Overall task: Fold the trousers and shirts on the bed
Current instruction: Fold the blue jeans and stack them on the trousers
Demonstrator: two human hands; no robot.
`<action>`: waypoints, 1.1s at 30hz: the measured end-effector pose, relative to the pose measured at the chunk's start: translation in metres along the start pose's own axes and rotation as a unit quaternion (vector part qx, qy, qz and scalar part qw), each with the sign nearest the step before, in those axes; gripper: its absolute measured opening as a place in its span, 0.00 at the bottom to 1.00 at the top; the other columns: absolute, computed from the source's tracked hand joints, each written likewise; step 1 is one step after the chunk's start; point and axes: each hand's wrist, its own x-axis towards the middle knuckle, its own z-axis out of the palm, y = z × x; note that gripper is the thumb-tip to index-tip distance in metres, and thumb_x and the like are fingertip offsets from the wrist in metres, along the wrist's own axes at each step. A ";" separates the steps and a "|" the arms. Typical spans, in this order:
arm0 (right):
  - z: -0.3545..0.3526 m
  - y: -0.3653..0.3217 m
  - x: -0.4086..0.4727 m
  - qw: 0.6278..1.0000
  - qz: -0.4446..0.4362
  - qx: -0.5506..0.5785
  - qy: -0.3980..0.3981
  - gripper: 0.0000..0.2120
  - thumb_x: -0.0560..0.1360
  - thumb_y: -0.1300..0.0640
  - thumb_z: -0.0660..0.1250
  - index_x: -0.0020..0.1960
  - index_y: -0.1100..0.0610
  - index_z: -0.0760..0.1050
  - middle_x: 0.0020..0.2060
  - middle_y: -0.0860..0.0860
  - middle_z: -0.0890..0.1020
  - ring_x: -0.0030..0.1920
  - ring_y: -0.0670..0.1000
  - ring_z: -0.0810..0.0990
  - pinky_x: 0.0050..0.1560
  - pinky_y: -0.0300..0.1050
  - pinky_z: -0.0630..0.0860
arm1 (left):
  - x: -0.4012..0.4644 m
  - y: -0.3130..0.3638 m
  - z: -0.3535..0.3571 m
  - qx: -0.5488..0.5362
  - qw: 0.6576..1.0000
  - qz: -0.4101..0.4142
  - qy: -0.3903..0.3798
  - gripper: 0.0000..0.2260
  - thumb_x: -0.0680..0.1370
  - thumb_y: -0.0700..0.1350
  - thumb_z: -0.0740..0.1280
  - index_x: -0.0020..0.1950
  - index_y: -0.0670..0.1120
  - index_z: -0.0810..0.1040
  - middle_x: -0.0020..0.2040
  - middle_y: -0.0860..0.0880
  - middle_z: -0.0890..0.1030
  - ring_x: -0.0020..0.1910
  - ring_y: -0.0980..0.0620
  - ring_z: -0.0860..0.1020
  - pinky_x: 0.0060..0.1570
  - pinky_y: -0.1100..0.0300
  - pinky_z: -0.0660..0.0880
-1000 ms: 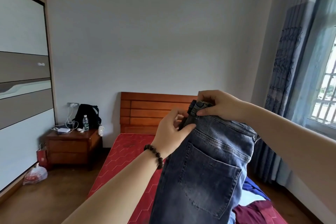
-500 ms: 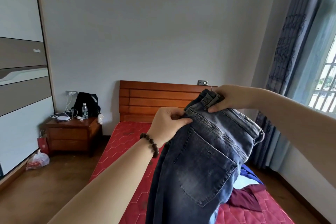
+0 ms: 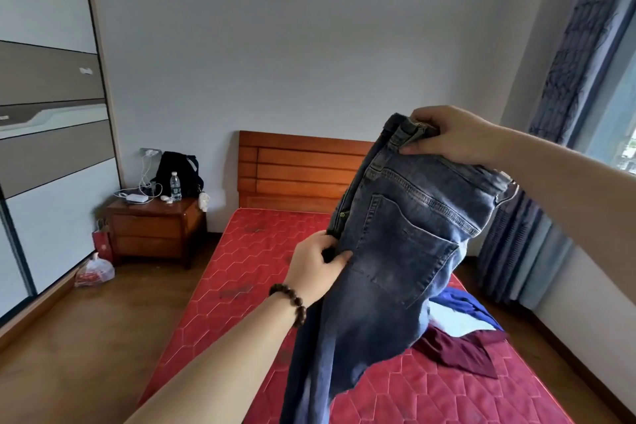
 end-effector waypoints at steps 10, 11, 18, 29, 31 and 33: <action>-0.001 -0.010 0.001 0.993 -0.074 -0.090 0.016 0.11 0.72 0.51 0.72 0.47 0.57 0.76 0.39 0.49 0.79 0.42 0.51 0.75 0.41 0.44 0.65 | 0.011 0.000 -0.032 -0.068 0.991 -0.028 -0.114 0.12 0.75 0.43 0.71 0.58 0.46 0.77 0.54 0.51 0.82 0.54 0.55 0.80 0.57 0.50 0.76; 0.000 -0.015 0.002 0.993 -0.082 -0.089 0.007 0.12 0.72 0.51 0.72 0.48 0.57 0.76 0.40 0.50 0.80 0.42 0.50 0.75 0.42 0.44 0.66 | 0.013 0.009 -0.032 -0.082 0.992 -0.020 -0.096 0.18 0.73 0.44 0.74 0.60 0.49 0.73 0.57 0.51 0.80 0.54 0.56 0.79 0.58 0.51 0.76; 0.006 -0.047 0.000 0.986 -0.128 -0.090 -0.065 0.07 0.71 0.50 0.71 0.44 0.50 0.74 0.36 0.42 0.77 0.38 0.39 0.73 0.40 0.38 0.67 | 0.049 0.103 -0.056 -0.114 0.991 0.075 0.014 0.27 0.68 0.53 0.76 0.65 0.50 0.73 0.51 0.55 0.82 0.52 0.59 0.79 0.55 0.59 0.75; -0.016 0.038 -0.044 0.963 0.105 -0.039 -0.247 0.11 0.65 0.49 0.78 0.44 0.42 0.79 0.39 0.44 0.85 0.41 0.47 0.85 0.38 0.37 0.79 | 0.058 0.098 -0.077 -0.302 0.952 -0.025 -0.028 0.06 0.72 0.47 0.71 0.39 0.46 0.85 0.41 0.49 0.85 0.41 0.52 0.83 0.42 0.58 0.79; -0.010 0.062 -0.061 0.976 0.116 0.077 -0.169 0.07 0.67 0.52 0.77 0.42 0.43 0.81 0.41 0.48 0.86 0.45 0.50 0.84 0.44 0.41 0.79 | 0.058 0.093 -0.084 -0.336 0.940 -0.040 -0.031 0.08 0.69 0.49 0.72 0.39 0.45 0.85 0.42 0.47 0.85 0.42 0.50 0.84 0.40 0.59 0.79; 0.004 0.071 -0.075 0.952 0.130 0.245 -0.131 0.16 0.64 0.47 0.78 0.50 0.43 0.80 0.50 0.47 0.84 0.53 0.48 0.82 0.51 0.46 0.77 | 0.056 0.090 -0.085 -0.356 0.933 -0.041 -0.045 0.09 0.68 0.49 0.71 0.40 0.45 0.85 0.44 0.46 0.85 0.43 0.49 0.84 0.41 0.58 0.80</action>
